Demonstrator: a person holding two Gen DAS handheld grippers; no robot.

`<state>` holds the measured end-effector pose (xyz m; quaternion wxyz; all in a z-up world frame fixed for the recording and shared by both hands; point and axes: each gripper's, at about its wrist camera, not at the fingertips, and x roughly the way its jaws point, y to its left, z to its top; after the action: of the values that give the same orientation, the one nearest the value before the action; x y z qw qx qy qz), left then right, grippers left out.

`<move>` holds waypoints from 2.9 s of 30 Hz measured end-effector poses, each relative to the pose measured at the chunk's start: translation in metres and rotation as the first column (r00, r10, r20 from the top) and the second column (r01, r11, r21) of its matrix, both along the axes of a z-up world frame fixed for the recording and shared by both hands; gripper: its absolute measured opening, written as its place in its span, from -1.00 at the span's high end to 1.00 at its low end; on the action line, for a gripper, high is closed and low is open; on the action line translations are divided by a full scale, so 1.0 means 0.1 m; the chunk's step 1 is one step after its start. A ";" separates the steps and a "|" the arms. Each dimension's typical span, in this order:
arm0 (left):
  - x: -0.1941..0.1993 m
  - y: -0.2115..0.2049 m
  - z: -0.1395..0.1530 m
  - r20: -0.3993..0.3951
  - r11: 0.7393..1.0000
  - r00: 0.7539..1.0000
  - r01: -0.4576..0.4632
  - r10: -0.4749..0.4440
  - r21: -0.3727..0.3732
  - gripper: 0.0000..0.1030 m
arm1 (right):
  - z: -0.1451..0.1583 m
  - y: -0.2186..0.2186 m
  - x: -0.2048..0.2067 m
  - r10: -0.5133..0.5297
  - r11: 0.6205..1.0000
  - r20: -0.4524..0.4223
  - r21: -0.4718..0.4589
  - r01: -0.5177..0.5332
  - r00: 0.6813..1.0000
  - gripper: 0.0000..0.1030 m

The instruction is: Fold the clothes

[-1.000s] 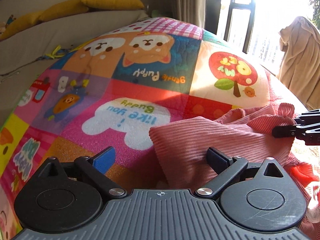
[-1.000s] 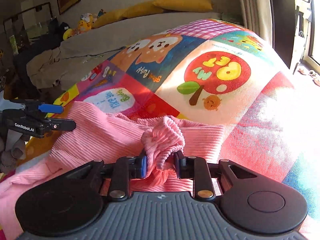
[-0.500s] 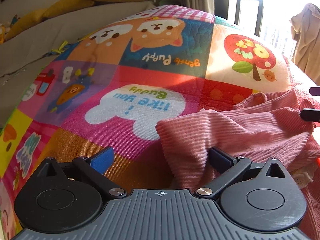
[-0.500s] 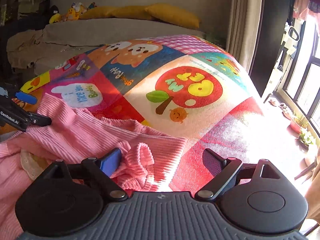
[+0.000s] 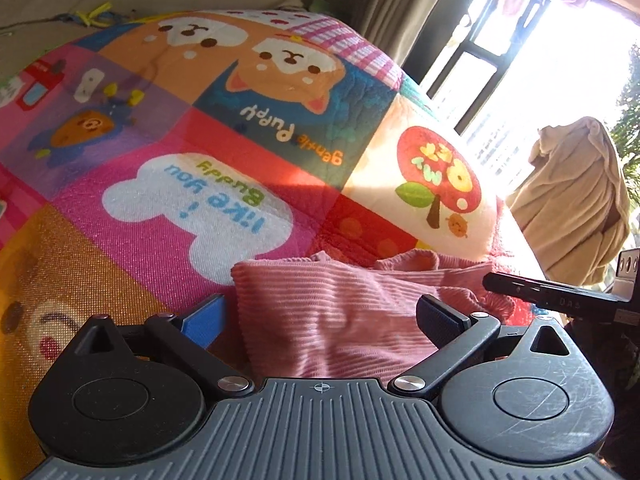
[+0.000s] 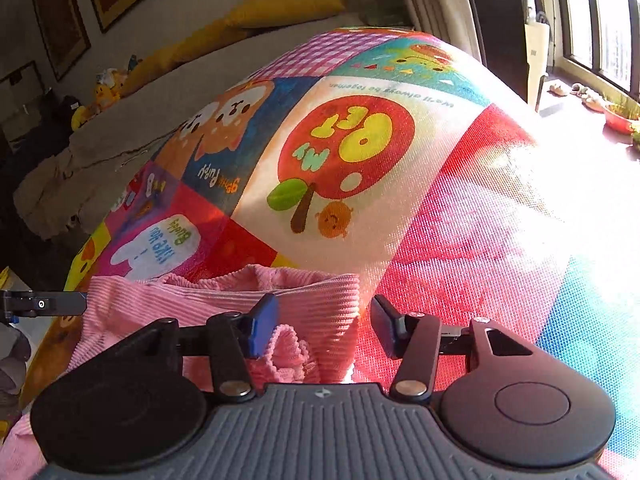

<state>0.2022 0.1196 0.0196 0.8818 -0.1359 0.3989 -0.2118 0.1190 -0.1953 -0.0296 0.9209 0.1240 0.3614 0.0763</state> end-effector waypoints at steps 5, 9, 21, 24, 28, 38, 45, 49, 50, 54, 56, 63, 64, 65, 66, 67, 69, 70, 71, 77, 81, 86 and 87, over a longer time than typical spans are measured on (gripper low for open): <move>0.14 -0.08 -0.18 -0.037 0.997 0.996 -0.076 0.076 0.009 -0.94 | -0.15 0.07 0.21 0.055 0.993 0.003 0.108 -0.055 0.998 0.05; 0.14 -0.11 -0.20 -0.026 0.999 0.999 -0.031 0.030 -0.031 -0.06 | -0.24 0.27 0.30 0.104 0.994 -0.003 0.035 -0.104 0.995 0.35; -1.20 0.19 0.73 0.264 0.964 0.945 0.232 -0.191 -0.132 0.73 | 0.74 0.08 -1.18 0.225 0.965 0.244 0.078 -0.251 0.943 0.83; -1.65 0.25 0.65 0.246 0.960 0.936 0.272 -0.250 -0.060 0.55 | 0.78 0.10 -1.74 0.267 0.960 0.233 0.019 -0.279 0.935 0.82; -2.23 0.33 0.51 0.210 0.946 0.923 0.323 -0.324 0.038 -0.64 | 0.53 0.15 -2.28 0.291 0.954 0.128 -0.105 -0.279 0.948 0.35; -2.12 0.82 0.09 -0.039 0.909 0.978 0.176 -0.205 -0.378 -0.90 | 0.70 -0.24 -2.66 0.181 0.977 0.186 0.077 -0.198 0.966 -0.76; -1.60 0.42 -0.30 -0.175 0.911 0.966 0.108 -0.191 -0.397 -0.90 | 0.30 -0.12 -2.03 0.162 0.964 0.068 0.204 -0.173 0.984 -0.87; -1.32 0.46 -0.07 -0.087 0.886 0.990 0.059 -0.111 -0.460 -0.90 | -0.01 0.23 -1.82 0.212 0.952 -0.028 0.233 -0.200 0.977 -0.87; -1.28 0.55 0.03 -0.051 0.869 0.996 0.038 -0.073 -0.492 -0.90 | -0.02 0.38 -1.84 0.242 0.950 -0.010 0.207 -0.235 0.970 -0.87; -1.27 0.86 0.29 0.035 0.897 0.999 -0.004 0.022 -0.442 -0.90 | 0.00 0.86 -2.01 0.365 0.931 0.026 -0.011 -0.365 0.931 -0.87; -1.37 0.91 0.27 0.023 0.915 1.000 0.018 -0.010 -0.403 -0.91 | 0.01 0.86 -2.09 0.378 0.925 0.008 -0.057 -0.377 0.926 -0.87; -1.73 0.77 -0.13 -0.075 0.940 0.984 0.129 -0.160 -0.315 -0.94 | 0.09 0.25 -2.20 0.232 0.949 0.011 0.215 -0.229 0.973 -0.94; -1.73 0.69 -0.18 -0.077 0.947 0.983 0.138 -0.167 -0.289 -0.94 | 0.07 0.22 -2.18 0.209 0.951 0.002 0.234 -0.204 0.978 -0.94; -1.73 0.61 -0.22 -0.076 0.953 0.982 0.148 -0.173 -0.263 -0.95 | 0.04 0.23 -2.15 0.197 0.952 -0.008 0.239 -0.190 0.980 -0.94; -1.74 0.55 -0.22 -0.061 0.955 0.981 0.164 -0.184 -0.249 -0.95 | -0.01 0.28 -2.13 0.196 0.955 -0.020 0.232 -0.186 0.980 -0.94; -1.74 0.51 -0.21 -0.059 0.946 0.977 0.183 -0.206 -0.269 -0.95 | -0.03 0.35 -2.12 0.211 0.952 -0.019 0.233 -0.201 0.977 -0.94; -1.75 0.46 -0.15 -0.044 0.918 0.968 0.217 -0.245 -0.332 -0.95 | -0.03 0.53 -2.17 0.274 0.926 0.024 0.263 -0.270 0.962 -0.94; -1.78 0.45 -0.10 -0.022 0.900 0.966 0.232 -0.258 -0.369 -0.95 | 0.04 0.58 -2.23 0.299 0.910 0.070 0.279 -0.307 0.952 -0.94; -1.81 0.46 -0.02 0.011 0.886 0.965 0.247 -0.263 -0.392 -0.94 | 0.13 0.63 -2.28 0.315 0.898 0.122 0.281 -0.338 0.941 -0.94; -2.13 0.65 0.40 0.183 0.899 0.956 0.280 -0.229 -0.336 -0.95 | 0.33 0.76 -2.53 0.354 0.929 0.109 0.070 -0.363 0.929 -0.94; -2.29 0.80 0.55 0.233 0.958 0.962 0.195 -0.145 -0.210 -0.95 | 0.14 0.70 -2.66 0.303 0.946 -0.009 -0.122 -0.302 0.953 -0.94; -2.22 0.65 0.55 0.227 0.955 0.961 0.209 -0.161 -0.209 -0.95 | 0.48 0.59 -2.69 0.228 0.965 0.150 -0.163 -0.203 0.962 -1.00; -2.19 0.59 0.51 0.220 0.951 0.960 0.222 -0.174 -0.217 -0.95 | 0.52 0.62 -2.65 0.219 0.963 0.189 -0.199 -0.182 0.957 -1.00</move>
<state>-0.0172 0.1782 0.0710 0.8684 -0.1784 0.2921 -0.3586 -0.1461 -0.1334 0.0228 0.9486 -0.0054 0.2788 0.1494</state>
